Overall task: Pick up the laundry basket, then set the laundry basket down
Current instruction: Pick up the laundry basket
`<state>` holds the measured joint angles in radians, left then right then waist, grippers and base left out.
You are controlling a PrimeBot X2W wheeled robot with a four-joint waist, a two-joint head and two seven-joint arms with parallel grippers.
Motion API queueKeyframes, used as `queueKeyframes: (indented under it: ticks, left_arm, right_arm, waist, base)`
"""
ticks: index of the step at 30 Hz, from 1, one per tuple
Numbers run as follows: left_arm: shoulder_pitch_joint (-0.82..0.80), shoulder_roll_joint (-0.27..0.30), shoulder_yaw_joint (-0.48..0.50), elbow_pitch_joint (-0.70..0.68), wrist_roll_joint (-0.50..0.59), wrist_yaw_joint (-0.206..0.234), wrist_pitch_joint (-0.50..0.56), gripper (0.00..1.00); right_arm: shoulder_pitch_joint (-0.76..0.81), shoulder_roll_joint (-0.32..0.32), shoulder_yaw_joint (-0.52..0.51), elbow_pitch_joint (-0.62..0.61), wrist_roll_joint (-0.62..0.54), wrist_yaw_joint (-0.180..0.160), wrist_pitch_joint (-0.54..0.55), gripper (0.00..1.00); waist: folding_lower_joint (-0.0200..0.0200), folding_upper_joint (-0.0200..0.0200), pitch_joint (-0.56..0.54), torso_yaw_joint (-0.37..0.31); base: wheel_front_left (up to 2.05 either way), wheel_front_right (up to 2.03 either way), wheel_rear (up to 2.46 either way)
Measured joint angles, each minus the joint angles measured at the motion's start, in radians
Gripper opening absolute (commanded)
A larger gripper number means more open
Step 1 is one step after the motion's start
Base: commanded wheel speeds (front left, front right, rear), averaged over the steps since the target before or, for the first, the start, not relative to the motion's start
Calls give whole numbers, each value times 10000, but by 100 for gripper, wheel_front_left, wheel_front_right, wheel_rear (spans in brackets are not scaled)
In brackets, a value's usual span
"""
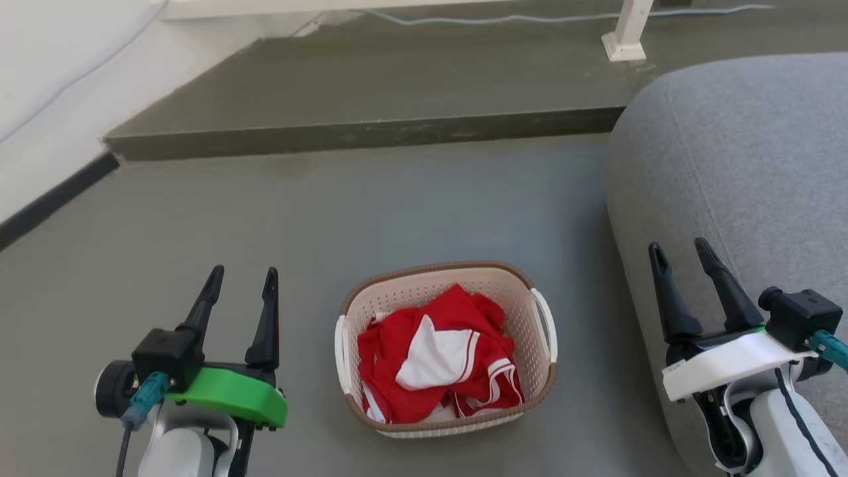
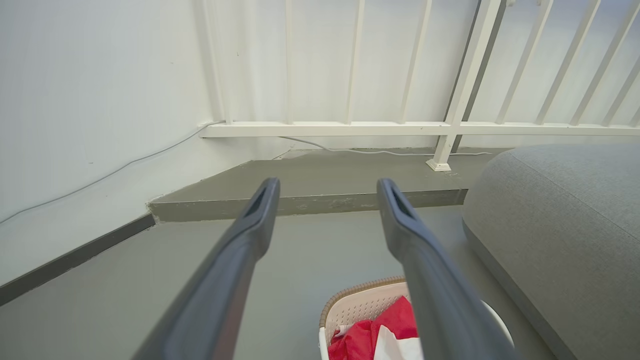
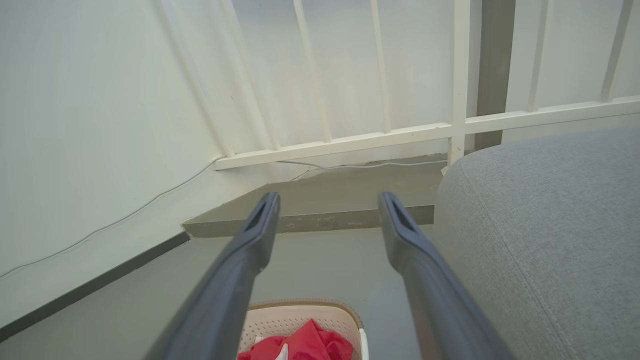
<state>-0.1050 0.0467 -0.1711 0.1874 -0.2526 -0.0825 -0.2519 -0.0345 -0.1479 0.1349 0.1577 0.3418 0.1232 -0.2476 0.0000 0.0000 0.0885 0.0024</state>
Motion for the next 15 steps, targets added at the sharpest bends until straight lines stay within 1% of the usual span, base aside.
queueKeyframes:
  ticks: [6,15]
  left_arm:
    - [-390,-10,4,-40,-13,-56,0,100]
    - [-939,-23,-81,-54,-163,-107,0,100]
  right_arm:
    - [-323,142,90,-65,6,0,0,100]
    - [-896,130,171,15,17,0,0,100]
  waist:
    - [0,0,610,-76]
    - [0,0,1652,-202]
  base:
    - [0,0,0]
    - [0,0,0]
